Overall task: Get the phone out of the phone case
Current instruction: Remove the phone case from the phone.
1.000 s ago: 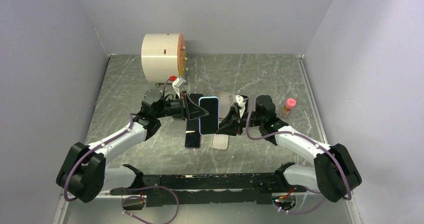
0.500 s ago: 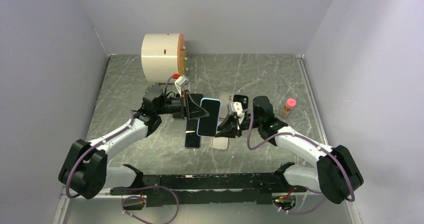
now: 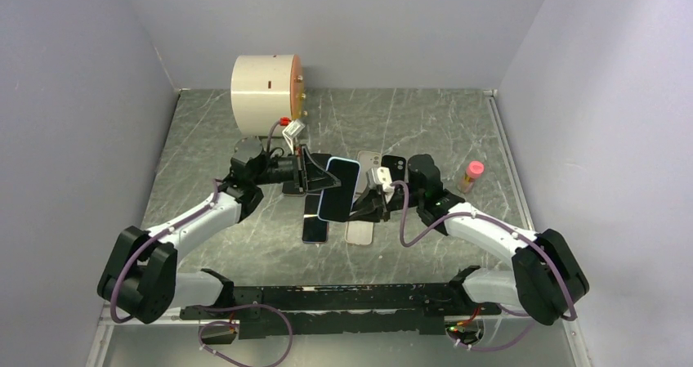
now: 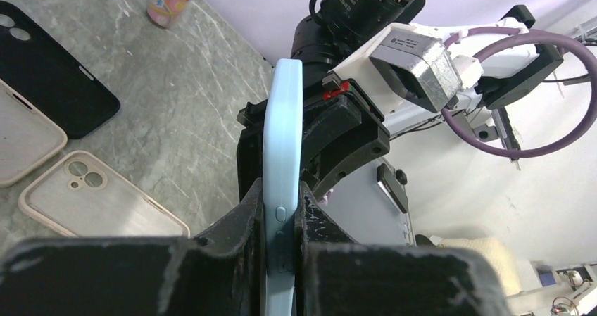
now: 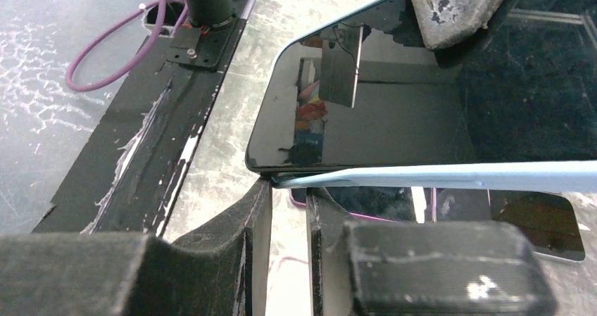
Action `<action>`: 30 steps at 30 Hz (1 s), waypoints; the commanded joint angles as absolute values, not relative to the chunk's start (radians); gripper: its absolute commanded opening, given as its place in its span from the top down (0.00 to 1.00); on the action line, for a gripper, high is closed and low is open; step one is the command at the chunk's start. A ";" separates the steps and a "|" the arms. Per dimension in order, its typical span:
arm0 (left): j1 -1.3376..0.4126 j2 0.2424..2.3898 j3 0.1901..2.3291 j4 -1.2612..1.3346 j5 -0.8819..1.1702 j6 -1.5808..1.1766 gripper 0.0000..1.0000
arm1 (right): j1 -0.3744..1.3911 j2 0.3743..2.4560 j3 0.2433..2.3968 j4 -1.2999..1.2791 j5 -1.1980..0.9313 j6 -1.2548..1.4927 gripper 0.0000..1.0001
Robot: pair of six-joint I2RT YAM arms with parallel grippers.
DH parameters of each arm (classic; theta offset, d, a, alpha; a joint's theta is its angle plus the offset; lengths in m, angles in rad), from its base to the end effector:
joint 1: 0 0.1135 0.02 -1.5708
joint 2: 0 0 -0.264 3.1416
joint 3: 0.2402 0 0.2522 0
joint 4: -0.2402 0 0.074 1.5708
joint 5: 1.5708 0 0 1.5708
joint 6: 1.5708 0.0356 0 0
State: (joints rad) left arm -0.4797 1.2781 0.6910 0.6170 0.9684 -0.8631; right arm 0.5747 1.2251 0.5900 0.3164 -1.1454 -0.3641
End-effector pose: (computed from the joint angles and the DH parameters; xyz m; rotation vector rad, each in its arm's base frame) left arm 0.2305 -0.1530 0.2833 0.5600 1.7791 -1.7264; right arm 0.1902 0.1618 0.2371 -1.4661 1.1500 1.2112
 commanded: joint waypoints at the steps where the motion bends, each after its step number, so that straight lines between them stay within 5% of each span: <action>1: -0.503 1.236 0.733 0.663 0.995 -0.956 0.97 | 0.584 1.224 0.584 0.655 -0.979 -0.292 1.00; 11: -0.506 1.311 0.651 0.946 1.000 -1.144 0.97 | 0.583 1.298 0.558 0.956 -0.782 -0.087 1.00; 21: -0.510 1.210 0.646 0.718 0.921 -0.990 0.97 | 0.550 1.319 0.523 1.182 -0.685 0.115 1.00; 30: -0.510 1.149 0.583 0.645 0.641 -0.948 0.98 | 0.547 1.289 0.421 1.327 -0.683 0.318 0.75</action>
